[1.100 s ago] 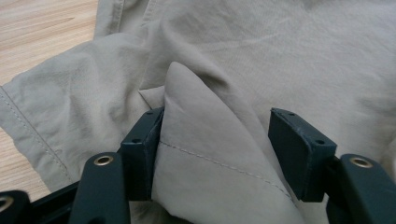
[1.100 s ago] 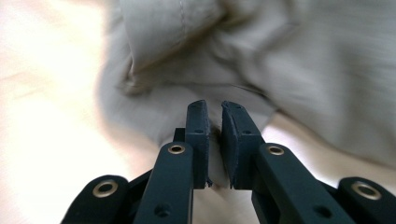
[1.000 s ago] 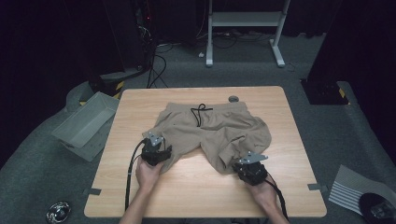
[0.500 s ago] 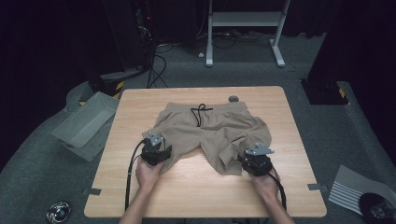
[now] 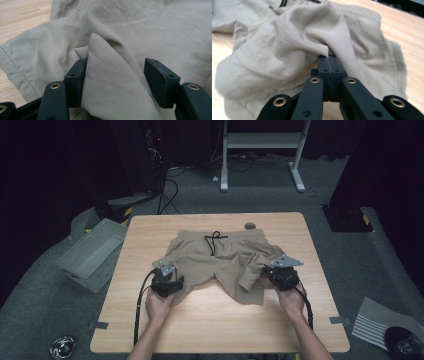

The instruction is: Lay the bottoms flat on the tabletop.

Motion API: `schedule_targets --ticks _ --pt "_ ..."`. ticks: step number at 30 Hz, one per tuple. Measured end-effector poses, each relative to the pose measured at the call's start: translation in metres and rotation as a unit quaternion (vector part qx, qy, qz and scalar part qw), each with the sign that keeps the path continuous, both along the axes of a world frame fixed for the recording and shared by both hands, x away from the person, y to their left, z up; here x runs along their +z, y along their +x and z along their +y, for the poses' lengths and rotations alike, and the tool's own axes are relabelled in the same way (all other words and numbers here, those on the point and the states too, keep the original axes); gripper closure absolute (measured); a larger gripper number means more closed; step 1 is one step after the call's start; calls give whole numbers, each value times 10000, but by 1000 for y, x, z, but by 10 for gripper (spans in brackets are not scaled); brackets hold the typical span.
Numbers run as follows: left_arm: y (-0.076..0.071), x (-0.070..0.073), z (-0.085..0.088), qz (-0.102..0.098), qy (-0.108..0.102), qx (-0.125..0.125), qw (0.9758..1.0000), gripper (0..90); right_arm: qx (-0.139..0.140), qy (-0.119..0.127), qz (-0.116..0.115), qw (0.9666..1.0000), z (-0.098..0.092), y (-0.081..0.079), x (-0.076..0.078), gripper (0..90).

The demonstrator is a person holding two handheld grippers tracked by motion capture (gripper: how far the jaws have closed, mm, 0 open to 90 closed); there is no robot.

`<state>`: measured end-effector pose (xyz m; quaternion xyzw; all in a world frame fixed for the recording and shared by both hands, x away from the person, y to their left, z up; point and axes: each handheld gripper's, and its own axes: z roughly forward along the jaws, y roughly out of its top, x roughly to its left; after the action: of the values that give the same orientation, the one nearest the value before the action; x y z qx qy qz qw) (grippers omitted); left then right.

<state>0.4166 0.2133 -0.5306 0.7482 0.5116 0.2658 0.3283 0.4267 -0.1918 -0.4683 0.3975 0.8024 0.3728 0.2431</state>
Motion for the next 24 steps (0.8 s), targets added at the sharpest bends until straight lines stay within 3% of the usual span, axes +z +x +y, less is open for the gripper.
schedule_targets --ticks 5,14,16,19,21,24 --pt "0 0 0 3 -3 1 10000 380 -130 76 124 9998 3 21 -5 900" --pt "0 0 0 1 -1 3 10000 380 -205 375 -260 9987 9 35 21 900" --pt "0 0 0 -4 -12 10 10000 379 -165 407 -261 9987 13 37 23 900" --pt "0 0 0 -1 2 5 10000 379 -29 159 -77 9998 26 41 13 900" --pt "0 0 0 -3 -48 27 10000 379 60 -51 267 9996 35 47 -5 900" --pt "1 0 0 14 -89 -2 10000 371 93 -132 672 9976 41 51 -27 892"
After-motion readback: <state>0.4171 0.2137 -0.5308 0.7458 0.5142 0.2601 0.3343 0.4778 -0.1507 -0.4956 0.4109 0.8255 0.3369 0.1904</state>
